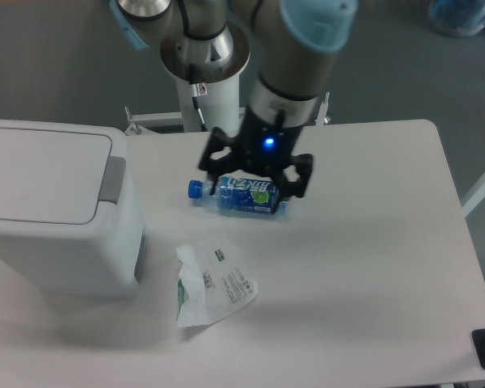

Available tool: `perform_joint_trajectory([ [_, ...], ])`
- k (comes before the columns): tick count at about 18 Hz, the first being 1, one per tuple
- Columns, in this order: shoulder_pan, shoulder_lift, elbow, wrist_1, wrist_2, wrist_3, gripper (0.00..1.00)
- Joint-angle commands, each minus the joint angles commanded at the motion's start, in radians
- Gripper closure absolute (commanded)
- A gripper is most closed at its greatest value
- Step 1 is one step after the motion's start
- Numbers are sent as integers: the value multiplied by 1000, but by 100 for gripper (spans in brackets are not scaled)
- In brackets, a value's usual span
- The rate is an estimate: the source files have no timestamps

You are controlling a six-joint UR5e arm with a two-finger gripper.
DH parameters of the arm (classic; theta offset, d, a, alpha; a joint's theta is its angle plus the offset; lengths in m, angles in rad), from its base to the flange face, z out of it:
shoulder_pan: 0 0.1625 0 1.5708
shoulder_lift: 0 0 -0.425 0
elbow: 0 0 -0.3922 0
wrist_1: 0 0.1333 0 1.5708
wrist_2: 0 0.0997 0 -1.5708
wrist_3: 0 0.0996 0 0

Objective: Open the trash can
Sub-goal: 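Move the gripper past the blue-labelled bottle toward the trash can lid, then push the trash can lid open with the gripper fingers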

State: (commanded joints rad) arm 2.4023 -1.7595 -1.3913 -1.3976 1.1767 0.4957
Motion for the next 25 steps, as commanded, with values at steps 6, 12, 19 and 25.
perform_joint_trajectory([
  [6, -55, 5, -28, 11, -5, -19, 0],
  [12, -71, 84, -113, 14, -9, -17, 0],
  [19, -80, 75, -120, 15, -9, -51, 0],
  [25, -80, 72, -120, 15, -17, -52, 0],
])
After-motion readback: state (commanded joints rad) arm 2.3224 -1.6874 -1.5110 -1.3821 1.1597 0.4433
